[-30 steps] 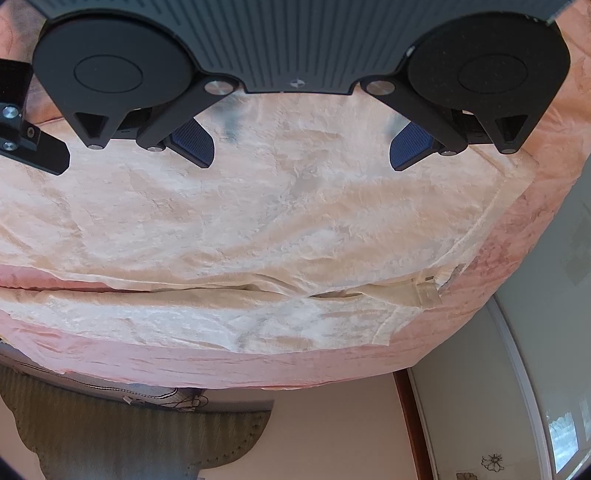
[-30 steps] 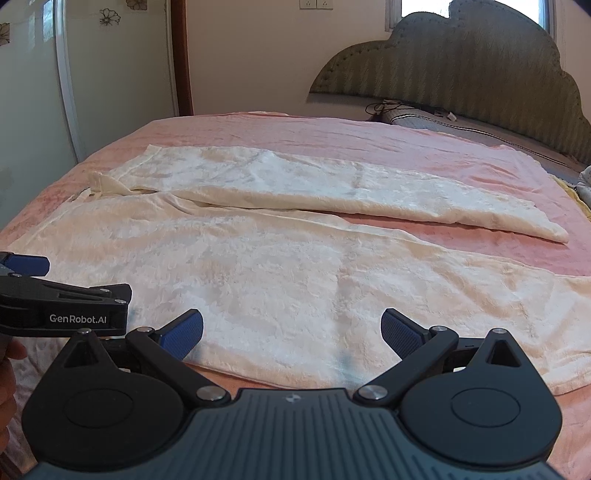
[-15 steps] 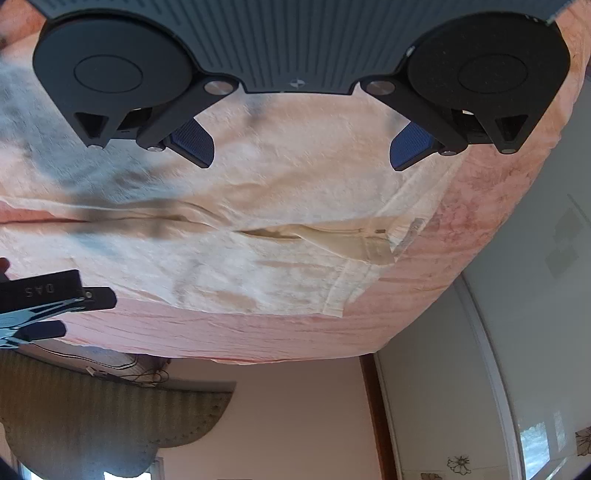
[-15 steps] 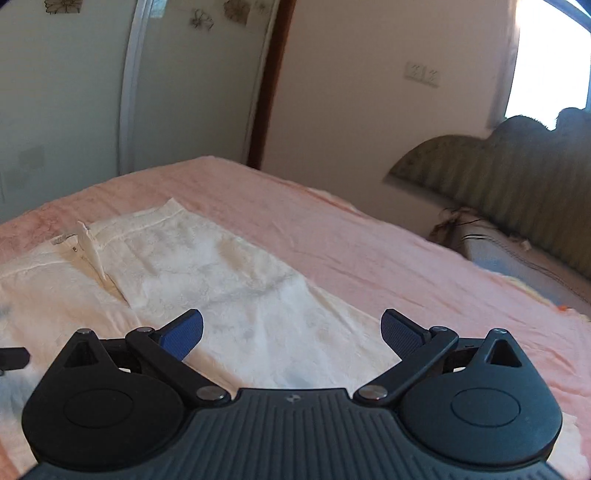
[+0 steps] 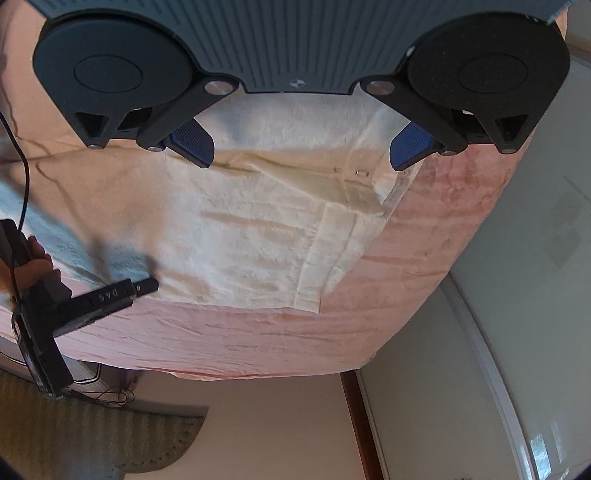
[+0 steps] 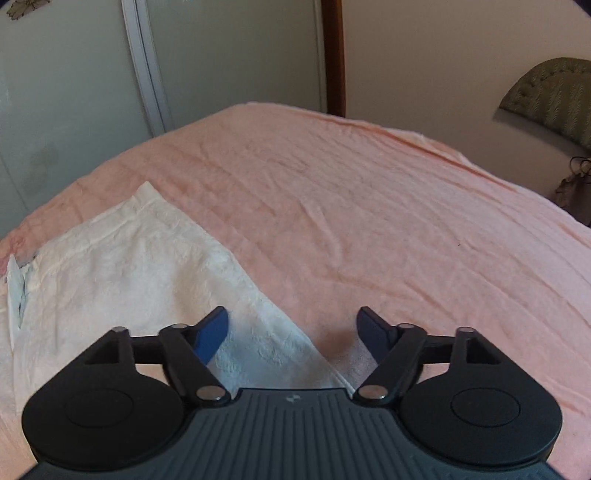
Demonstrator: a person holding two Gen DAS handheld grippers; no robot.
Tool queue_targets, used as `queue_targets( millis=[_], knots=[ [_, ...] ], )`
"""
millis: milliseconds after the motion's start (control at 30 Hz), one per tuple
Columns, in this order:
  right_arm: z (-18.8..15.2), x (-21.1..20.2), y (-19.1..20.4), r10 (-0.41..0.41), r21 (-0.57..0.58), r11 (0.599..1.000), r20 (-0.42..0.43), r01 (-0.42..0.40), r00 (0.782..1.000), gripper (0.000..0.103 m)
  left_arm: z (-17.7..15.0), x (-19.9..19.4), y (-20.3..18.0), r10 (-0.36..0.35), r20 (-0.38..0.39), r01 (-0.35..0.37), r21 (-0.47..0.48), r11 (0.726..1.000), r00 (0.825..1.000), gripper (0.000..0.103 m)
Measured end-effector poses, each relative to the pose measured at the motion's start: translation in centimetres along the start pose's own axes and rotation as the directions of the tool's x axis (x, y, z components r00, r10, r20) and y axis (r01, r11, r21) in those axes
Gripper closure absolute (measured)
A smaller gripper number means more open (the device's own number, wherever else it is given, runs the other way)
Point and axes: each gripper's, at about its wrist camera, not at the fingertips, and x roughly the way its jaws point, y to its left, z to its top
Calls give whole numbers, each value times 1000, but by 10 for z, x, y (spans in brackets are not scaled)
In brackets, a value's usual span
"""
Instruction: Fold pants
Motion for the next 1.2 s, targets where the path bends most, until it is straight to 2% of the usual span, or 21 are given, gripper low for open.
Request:
queue_targets(
  millis=[67, 100, 133, 200, 267, 333, 400, 467, 500, 600, 667, 700, 767, 800, 833, 867, 967, 1100, 1200],
  knots=[
    [-1, 6, 0, 39, -24, 999, -11, -40, 999, 49, 17, 13, -6, 21, 18, -21, 8, 1000, 1000, 0],
    [-2, 5, 0, 71, -26, 997, -3, -71, 997, 70, 26, 20, -9, 28, 20, -28, 15, 1000, 999, 0],
    [-3, 3, -1, 98, -16, 995, 6, -98, 995, 77, 36, 28, -11, 25, 14, -26, 12, 1000, 1000, 0],
    [-8, -6, 8, 65, -90, 994, 32, -62, 997, 90, 55, 45, -13, -27, 0, 27, -15, 1000, 1000, 0],
    [-15, -19, 25, 39, -184, 983, 70, -25, 997, 93, 73, 61, -12, -62, -5, 61, -74, 995, 998, 0],
    [-24, -36, 49, -3, -296, 954, 121, 39, 993, 93, 93, 78, -12, -98, -5, 97, -115, 989, 995, 2],
    [-35, -51, 76, -39, -408, 907, 164, 104, 986, 93, 107, 89, -9, -105, -6, 102, -166, 981, 995, 2],
    [-50, -64, 104, -63, -517, 841, 197, 158, 978, 93, 118, 100, -5, -136, -8, 131, -207, 969, 991, 2],
    [-56, -67, 114, -71, -549, 817, 207, 176, 976, 93, 121, 105, -1, -147, -24, 137, -241, 961, 989, 2],
    [-76, -72, 134, -98, -614, 756, 234, 225, 967, 93, 126, 124, 17, -221, -70, 179, -376, 909, 973, 3],
    [-83, -72, 139, -103, -619, 750, 240, 234, 965, 93, 125, 140, 28, -268, -125, 185, -454, 872, 955, 21],
    [-86, -73, 140, -104, -614, 753, 241, 235, 965, 93, 123, 146, 33, -298, -146, 194, -487, 852, 943, 26],
    [-90, -75, 144, -111, -607, 755, 252, 246, 961, 93, 114, 153, 44, -379, -176, 226, -556, 800, 909, 68],
    [-93, -78, 146, -113, -604, 757, 255, 250, 960, 93, 107, 150, 50, -424, -165, 255, -591, 765, 891, 78],
    [-95, -80, 149, -117, -604, 755, 259, 255, 959, 93, 100, 143, 56, -442, -151, 266, -617, 741, 884, 88],
    [-98, -83, 152, -123, -608, 749, 264, 264, 957, 93, 93, 132, 60, -443, -135, 272, -622, 734, 886, 92],
    [-104, -102, 167, -124, -607, 747, 274, 271, 954, 94, 66, 80, 73, -436, -64, 330, -559, 761, 897, 93],
    [-123, -153, 195, -55, -554, 807, 278, 207, 959, 94, 10, 10, 94, -453, -15, 392, -475, 788, 892, 93],
    [-149, -184, 227, 8, -531, 838, 249, 130, 968, 94, -40, -25, 107, -449, -28, 394, -436, 809, 893, 93]
  ],
)
